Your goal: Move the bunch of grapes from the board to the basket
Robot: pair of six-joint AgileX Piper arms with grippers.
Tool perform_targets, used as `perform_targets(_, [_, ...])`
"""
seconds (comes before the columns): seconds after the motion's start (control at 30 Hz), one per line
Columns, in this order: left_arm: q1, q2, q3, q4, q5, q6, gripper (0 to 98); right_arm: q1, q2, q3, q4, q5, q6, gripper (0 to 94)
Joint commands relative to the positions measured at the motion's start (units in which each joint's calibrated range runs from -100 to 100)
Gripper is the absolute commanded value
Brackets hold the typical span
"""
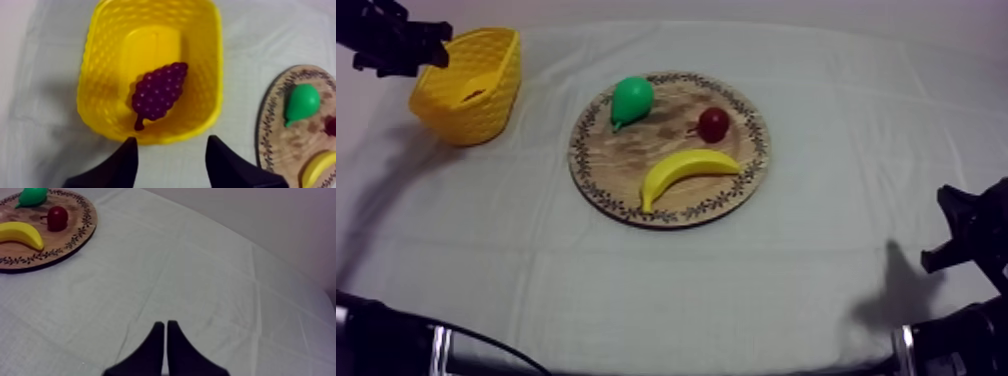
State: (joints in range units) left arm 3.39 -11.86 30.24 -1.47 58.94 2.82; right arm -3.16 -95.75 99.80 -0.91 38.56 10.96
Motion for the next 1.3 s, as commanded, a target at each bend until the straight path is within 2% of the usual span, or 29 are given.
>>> perform_targets(0.0, [0.6,-10.6,6.3,0.13,-3.0,-0.3,48.5,0.0,0.0,0.0,0.0,0.0,0.0,0.3])
perform_targets(0.33, [1.5,-33.8,24.9,0.48,-14.0,-1.0,36.5,0.0,0.0,0.0,0.0,0.0,0.0,0.3])
perform_targets(0.47, [0.9,-41.7,30.7,0.57,-15.6,-0.4,28.2,0.0,0.0,0.0,0.0,0.0,0.0,0.3])
perform_targets(0.63, [0.7,-50.6,37.1,-0.37,-16.1,0.6,19.7,0.0,0.0,0.0,0.0,0.0,0.0,0.3])
perform_targets(0.7, [0.6,-54.3,40.2,-0.71,-16.0,1.8,15.6,0.0,0.0,0.0,0.0,0.0,0.0,0.3])
perform_targets(0.8, [0.6,-59.3,44.9,-1.43,-15.9,5.1,5.7,0.0,0.0,0.0,0.0,0.0,0.0,0.3])
perform_targets(0.97, [0.8,-66.3,50.2,-2.09,-14.8,7.8,1.0,0.0,0.0,0.0,0.0,0.0,0.0,0.3])
perform_targets(1.1, [0.8,-71.2,51.9,-2.07,-11.5,6.5,0.2,0.0,0.0,0.0,0.0,0.0,0.0,0.3])
perform_targets(1.27, [1.0,-76.6,52.8,-0.39,-7.3,-0.3,0.0,0.0,0.0,0.0,0.0,0.0,0.0,0.3])
